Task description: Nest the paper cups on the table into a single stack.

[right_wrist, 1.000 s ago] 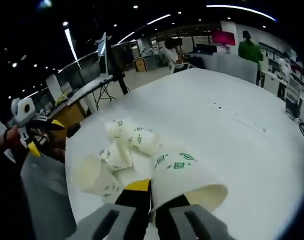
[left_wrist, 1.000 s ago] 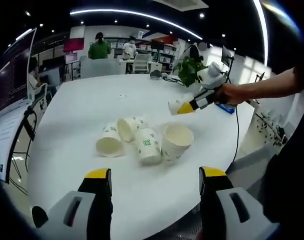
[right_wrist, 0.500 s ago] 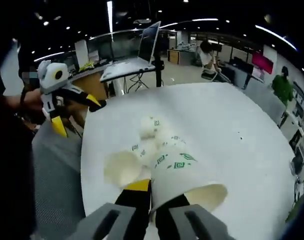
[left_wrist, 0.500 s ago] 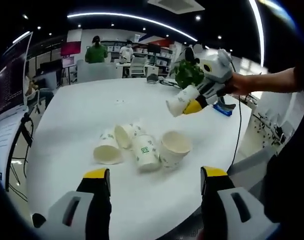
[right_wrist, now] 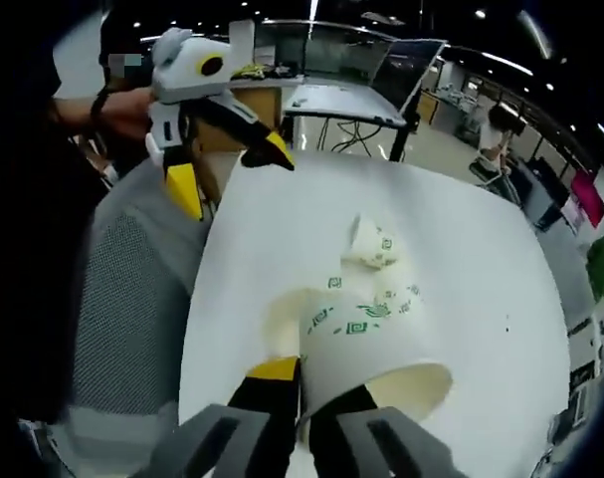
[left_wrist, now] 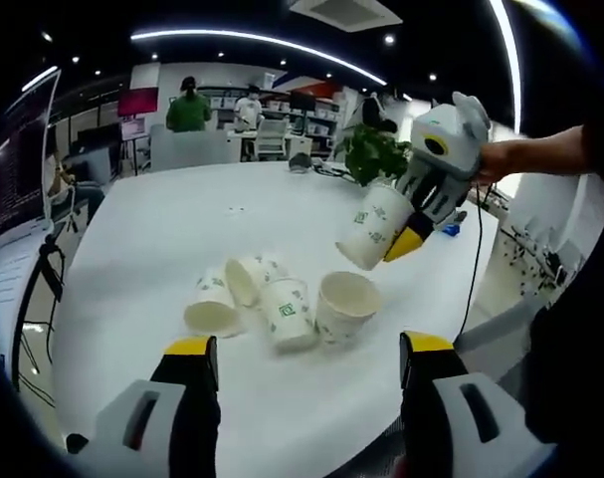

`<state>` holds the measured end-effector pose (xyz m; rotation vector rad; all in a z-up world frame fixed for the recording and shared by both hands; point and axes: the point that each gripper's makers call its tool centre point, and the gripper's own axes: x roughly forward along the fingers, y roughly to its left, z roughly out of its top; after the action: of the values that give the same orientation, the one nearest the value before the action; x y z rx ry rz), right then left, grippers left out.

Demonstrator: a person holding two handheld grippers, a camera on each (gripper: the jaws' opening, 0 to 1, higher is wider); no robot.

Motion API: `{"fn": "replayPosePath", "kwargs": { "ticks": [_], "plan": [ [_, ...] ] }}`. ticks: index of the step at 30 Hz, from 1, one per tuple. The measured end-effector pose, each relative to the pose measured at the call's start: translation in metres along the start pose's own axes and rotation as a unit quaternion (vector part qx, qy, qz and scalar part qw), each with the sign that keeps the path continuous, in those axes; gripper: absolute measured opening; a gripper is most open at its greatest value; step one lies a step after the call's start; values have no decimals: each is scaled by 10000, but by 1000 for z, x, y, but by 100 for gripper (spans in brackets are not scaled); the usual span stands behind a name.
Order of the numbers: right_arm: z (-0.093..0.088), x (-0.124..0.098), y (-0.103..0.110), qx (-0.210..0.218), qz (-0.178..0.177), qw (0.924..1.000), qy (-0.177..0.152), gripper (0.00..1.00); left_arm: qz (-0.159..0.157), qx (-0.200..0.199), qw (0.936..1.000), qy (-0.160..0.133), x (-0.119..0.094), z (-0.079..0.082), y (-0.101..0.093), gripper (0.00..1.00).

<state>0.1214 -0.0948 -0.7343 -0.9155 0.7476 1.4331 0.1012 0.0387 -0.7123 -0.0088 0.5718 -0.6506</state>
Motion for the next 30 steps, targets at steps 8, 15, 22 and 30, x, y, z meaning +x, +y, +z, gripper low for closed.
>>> {"fn": "replayPosePath", "kwargs": {
  "ticks": [8, 15, 22, 30],
  "plan": [
    [3, 14, 13, -531, 154, 9973, 478, 0, 61, -37, 10000, 3, -6, -5, 4, 73],
    [0, 23, 15, -930, 184, 9921, 821, 0, 104, -77, 9999, -3, -10, -7, 7, 72],
    [0, 27, 14, -1110, 214, 9890, 952, 0, 130, -107, 9999, -11, -12, -7, 9, 72],
    [0, 29, 13, -1191, 238, 9877, 982, 0, 140, -143, 9998, -9, -13, -9, 10, 72]
  ]
}}
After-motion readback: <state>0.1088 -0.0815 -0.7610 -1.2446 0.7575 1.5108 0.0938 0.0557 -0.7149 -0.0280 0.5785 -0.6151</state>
